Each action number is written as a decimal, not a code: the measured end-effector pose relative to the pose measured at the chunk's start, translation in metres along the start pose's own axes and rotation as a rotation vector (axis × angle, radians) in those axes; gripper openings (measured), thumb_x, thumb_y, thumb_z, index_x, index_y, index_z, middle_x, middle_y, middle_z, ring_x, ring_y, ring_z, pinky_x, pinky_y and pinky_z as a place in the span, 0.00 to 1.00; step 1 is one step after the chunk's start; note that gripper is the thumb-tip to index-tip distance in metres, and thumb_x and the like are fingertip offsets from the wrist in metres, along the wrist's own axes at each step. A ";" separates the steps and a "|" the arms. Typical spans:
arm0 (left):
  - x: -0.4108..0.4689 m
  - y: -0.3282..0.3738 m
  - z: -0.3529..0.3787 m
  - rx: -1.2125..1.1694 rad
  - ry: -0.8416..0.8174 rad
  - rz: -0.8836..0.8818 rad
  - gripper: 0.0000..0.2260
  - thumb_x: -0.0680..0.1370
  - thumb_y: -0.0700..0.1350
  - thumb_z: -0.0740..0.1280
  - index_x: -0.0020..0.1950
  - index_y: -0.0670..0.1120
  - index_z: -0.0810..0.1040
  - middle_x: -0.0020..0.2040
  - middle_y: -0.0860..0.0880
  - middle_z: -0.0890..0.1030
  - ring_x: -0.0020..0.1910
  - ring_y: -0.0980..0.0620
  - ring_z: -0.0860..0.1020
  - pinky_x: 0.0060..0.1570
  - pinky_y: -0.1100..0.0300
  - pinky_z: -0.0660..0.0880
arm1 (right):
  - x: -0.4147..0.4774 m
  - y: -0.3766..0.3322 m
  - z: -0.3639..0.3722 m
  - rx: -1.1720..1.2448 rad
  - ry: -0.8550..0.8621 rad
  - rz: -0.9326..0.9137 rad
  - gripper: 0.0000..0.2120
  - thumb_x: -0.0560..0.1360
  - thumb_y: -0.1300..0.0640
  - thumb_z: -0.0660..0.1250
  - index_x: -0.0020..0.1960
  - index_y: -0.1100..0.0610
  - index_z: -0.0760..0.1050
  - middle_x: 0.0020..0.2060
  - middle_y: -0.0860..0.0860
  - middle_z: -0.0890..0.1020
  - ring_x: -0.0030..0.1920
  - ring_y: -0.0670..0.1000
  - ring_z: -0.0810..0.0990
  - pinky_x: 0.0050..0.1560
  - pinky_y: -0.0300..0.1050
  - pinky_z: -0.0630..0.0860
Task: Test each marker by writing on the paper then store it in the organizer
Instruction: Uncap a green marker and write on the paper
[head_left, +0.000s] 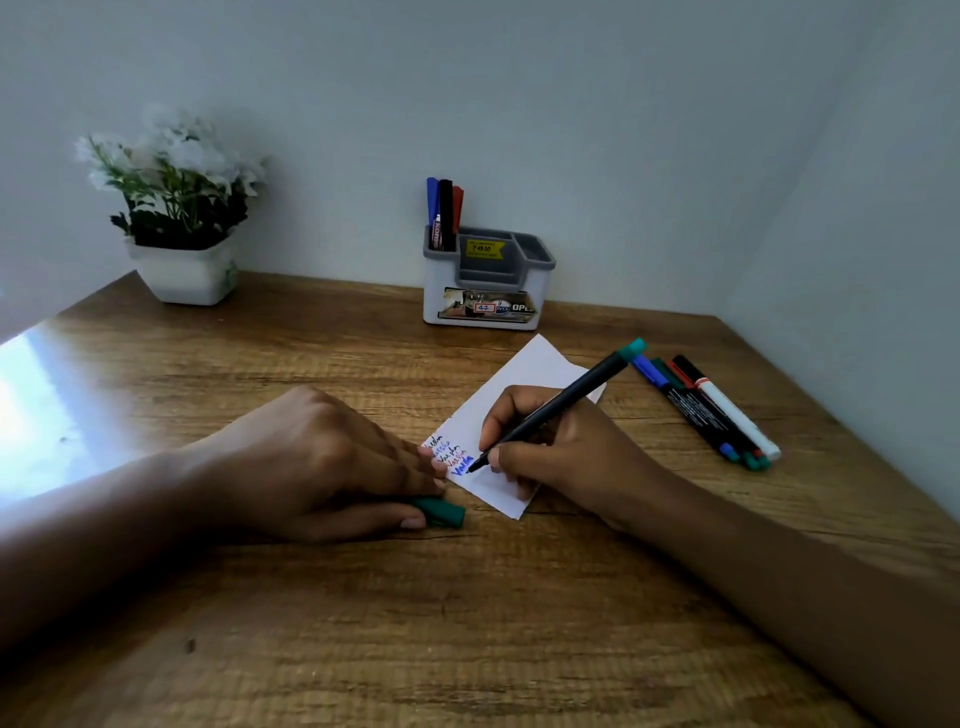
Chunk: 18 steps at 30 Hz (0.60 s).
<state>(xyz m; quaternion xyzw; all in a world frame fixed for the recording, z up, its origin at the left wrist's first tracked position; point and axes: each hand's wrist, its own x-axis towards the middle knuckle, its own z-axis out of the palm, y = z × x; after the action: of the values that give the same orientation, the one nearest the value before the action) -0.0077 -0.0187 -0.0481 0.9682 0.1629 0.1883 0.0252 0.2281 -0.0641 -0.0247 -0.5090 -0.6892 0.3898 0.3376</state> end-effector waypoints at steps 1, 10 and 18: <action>0.000 0.000 0.000 0.007 -0.011 -0.001 0.21 0.80 0.64 0.53 0.53 0.55 0.80 0.46 0.56 0.86 0.45 0.54 0.85 0.40 0.47 0.83 | 0.000 0.000 0.000 -0.013 0.000 0.001 0.06 0.70 0.67 0.68 0.41 0.57 0.78 0.36 0.51 0.81 0.34 0.44 0.78 0.34 0.36 0.78; 0.001 -0.001 -0.002 0.024 -0.046 -0.010 0.17 0.79 0.62 0.56 0.54 0.56 0.81 0.47 0.57 0.85 0.47 0.54 0.84 0.43 0.49 0.82 | 0.000 -0.002 0.001 -0.137 -0.011 -0.033 0.06 0.70 0.64 0.69 0.40 0.53 0.78 0.37 0.46 0.81 0.40 0.41 0.78 0.36 0.32 0.75; 0.001 -0.005 0.000 0.054 -0.073 -0.013 0.13 0.77 0.59 0.62 0.56 0.56 0.80 0.49 0.57 0.85 0.49 0.54 0.84 0.46 0.49 0.81 | 0.000 -0.003 0.001 -0.139 0.000 -0.026 0.05 0.71 0.64 0.68 0.40 0.54 0.78 0.38 0.49 0.81 0.38 0.44 0.78 0.33 0.32 0.75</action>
<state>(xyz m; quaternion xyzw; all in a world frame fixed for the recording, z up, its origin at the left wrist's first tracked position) -0.0086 -0.0141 -0.0484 0.9736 0.1734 0.1485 0.0060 0.2258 -0.0648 -0.0227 -0.5225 -0.7211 0.3364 0.3065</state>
